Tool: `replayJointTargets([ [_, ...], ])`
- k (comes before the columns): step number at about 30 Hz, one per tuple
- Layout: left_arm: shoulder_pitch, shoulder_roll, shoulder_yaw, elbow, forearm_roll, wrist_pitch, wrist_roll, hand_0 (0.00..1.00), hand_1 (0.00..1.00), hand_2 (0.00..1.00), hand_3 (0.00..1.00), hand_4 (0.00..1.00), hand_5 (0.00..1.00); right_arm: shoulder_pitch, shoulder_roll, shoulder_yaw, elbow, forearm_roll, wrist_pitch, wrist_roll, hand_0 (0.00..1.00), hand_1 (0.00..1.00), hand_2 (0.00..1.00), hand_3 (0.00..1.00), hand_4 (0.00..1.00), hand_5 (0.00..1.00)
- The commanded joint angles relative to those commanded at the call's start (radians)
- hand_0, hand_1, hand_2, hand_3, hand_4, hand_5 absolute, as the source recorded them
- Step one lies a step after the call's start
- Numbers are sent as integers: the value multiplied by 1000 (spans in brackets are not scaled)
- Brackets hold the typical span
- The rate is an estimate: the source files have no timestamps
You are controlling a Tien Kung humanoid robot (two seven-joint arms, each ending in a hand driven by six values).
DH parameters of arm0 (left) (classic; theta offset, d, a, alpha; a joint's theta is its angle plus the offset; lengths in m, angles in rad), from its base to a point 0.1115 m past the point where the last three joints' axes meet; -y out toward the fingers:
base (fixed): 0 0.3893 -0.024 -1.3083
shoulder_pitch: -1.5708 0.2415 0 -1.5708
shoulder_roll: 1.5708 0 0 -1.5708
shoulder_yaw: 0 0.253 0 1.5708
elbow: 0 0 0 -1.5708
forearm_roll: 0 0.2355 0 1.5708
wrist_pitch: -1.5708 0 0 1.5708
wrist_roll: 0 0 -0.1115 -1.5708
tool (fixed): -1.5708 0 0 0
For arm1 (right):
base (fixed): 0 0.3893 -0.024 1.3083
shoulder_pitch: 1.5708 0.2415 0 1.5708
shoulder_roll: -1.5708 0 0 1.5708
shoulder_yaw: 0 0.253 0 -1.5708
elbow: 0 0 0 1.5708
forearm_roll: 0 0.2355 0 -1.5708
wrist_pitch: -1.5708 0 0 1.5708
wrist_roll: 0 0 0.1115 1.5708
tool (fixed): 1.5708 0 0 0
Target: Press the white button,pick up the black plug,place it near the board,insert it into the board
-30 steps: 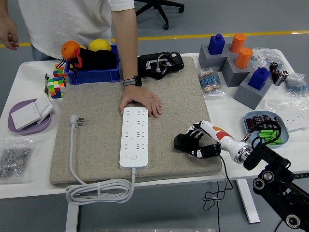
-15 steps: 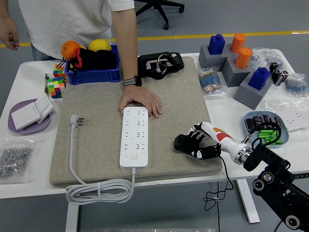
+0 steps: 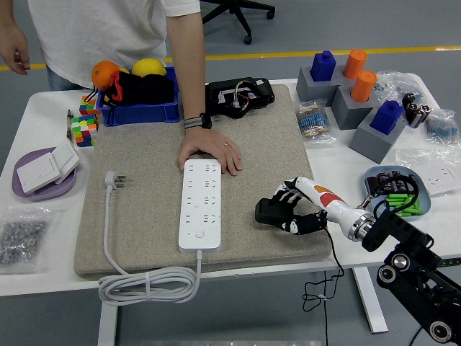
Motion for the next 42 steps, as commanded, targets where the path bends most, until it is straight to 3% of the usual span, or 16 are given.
replayJointTargets([
  [8, 3, 1, -2, 0, 1, 0, 1, 791, 740, 717, 772, 560, 482, 35, -7, -35, 93, 8, 14, -27, 477, 500, 559, 519, 841, 2],
  [13, 4, 2, -2, 0, 0, 0, 1, 791, 741, 717, 772, 561, 482, 86, -2, -84, 107, 31, 23, -40, 473, 499, 559, 521, 841, 2],
  [29, -3, 8, 3, 0, -13, 0, 2, 792, 741, 718, 772, 565, 479, 243, 56, -230, -8, 49, 45, -81, 472, 496, 558, 522, 834, 2],
  [42, -3, 10, -2, 0, -11, 1, 2, 791, 741, 717, 772, 566, 478, 289, 108, -267, -107, 9, 39, -90, 465, 492, 557, 522, 835, 2],
])
